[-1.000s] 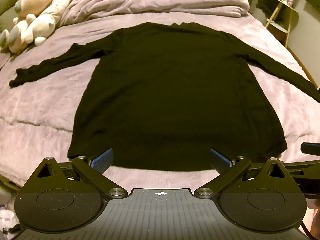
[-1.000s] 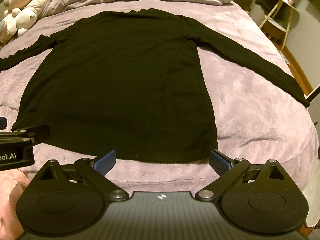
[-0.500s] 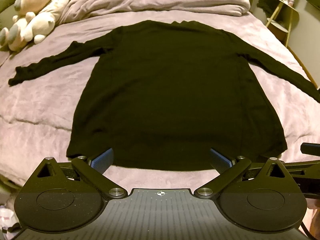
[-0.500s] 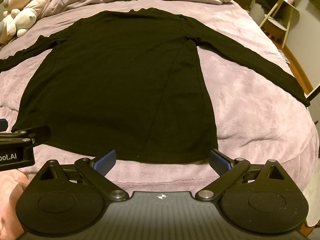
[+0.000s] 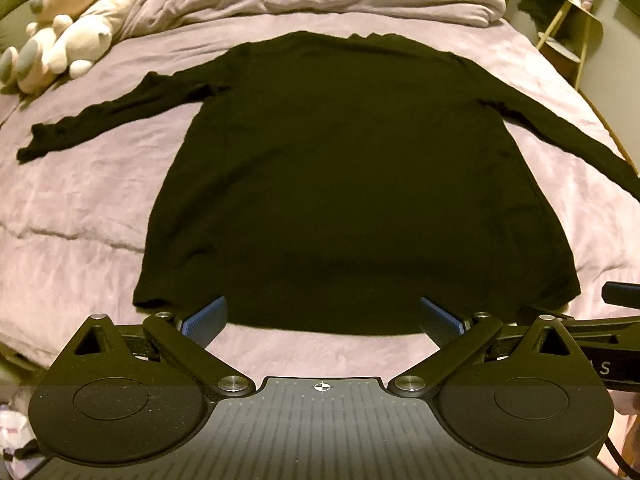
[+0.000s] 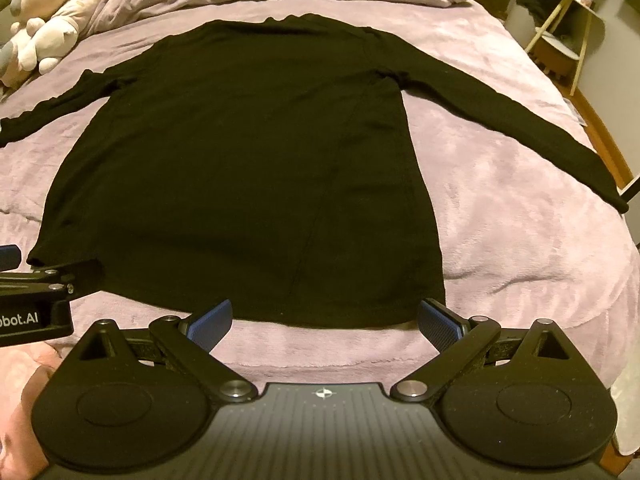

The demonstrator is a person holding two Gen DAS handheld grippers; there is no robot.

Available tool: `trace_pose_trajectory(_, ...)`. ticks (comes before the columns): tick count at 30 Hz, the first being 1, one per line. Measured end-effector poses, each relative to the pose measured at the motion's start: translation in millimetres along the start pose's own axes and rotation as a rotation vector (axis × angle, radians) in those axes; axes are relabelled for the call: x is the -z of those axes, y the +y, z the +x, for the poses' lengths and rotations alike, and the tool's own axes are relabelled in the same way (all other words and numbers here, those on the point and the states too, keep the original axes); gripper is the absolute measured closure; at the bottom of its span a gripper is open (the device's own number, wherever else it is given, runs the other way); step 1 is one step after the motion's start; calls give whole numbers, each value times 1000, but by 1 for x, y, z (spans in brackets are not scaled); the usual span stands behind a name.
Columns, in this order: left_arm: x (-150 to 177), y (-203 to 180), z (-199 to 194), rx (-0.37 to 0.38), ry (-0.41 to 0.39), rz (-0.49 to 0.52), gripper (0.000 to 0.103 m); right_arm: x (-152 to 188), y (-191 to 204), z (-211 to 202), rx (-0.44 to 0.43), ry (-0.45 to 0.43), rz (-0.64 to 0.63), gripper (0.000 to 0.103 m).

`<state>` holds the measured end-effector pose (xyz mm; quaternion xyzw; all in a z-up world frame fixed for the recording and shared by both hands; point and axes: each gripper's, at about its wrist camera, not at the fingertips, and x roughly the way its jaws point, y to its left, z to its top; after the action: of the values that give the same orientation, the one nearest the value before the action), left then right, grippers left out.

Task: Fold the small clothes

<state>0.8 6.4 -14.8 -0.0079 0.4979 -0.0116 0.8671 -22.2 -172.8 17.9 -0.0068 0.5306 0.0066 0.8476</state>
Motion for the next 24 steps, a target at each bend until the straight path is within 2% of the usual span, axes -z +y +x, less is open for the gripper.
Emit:
trace_pose_trajectory(15, 3, -3, 13, 0, 32, 1, 0, 4, -4, 13, -49, 24, 18, 4)
trace_pose_trajectory(17, 2, -3, 17, -2, 40, -1, 0, 5, -9, 17, -76, 28, 37, 4)
trace_pose_trajectory(19, 0, -2, 21, -7, 40, -1, 0, 5, -21, 20, -141, 13, 86, 4)
trace_pose_trajectory(21, -3, -1, 27, -23, 29, -6, 0, 5, -42, 20, -223, -67, 176, 4)
trace_pose_trajectory(24, -11, 3, 39, -33, 5, -26, 0, 9, -83, 12, -236, -336, 307, 4)
